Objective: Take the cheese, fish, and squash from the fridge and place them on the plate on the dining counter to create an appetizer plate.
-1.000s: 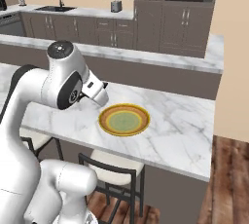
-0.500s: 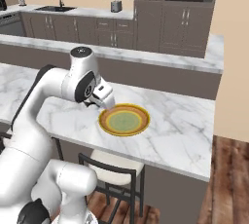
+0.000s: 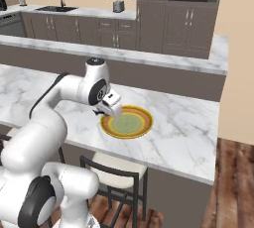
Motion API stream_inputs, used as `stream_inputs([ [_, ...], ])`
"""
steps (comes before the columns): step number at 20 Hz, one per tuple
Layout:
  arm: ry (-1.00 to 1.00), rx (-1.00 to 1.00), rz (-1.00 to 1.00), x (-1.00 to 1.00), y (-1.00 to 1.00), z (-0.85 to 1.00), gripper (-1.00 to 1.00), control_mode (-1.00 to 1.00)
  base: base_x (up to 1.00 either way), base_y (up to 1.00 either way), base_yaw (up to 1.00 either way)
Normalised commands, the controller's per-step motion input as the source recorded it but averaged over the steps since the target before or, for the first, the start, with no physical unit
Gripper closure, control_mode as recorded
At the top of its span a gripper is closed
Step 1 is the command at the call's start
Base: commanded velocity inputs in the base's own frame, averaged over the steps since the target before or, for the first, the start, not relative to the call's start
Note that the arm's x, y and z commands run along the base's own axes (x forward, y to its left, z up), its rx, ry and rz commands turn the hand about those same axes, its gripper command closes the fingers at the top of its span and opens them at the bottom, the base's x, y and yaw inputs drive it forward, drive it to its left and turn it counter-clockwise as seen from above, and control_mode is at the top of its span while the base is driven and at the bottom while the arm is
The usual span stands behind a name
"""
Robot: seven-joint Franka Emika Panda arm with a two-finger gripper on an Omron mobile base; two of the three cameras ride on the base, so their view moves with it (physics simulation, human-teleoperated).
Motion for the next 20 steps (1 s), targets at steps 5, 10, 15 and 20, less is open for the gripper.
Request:
stream_inputs([
  [5,0.12,0.0,0.0,0.37,-0.12,-0.47,1.0,-1.0,0.0,0.0,0.0],
  [10,0.09,0.0,0.0,0.37,-0.13,-0.44,1.0,-1.0,0.0,0.0,0.0],
  [15,0.04,0.0,0.0,0.45,-0.07,-0.4,1.0,-1.0,0.0,0.0,0.0],
  [20,0.0,0.0,0.0,0.45,-0.09,-0.41,1.0,-1.0,0.0,0.0,0.0],
])
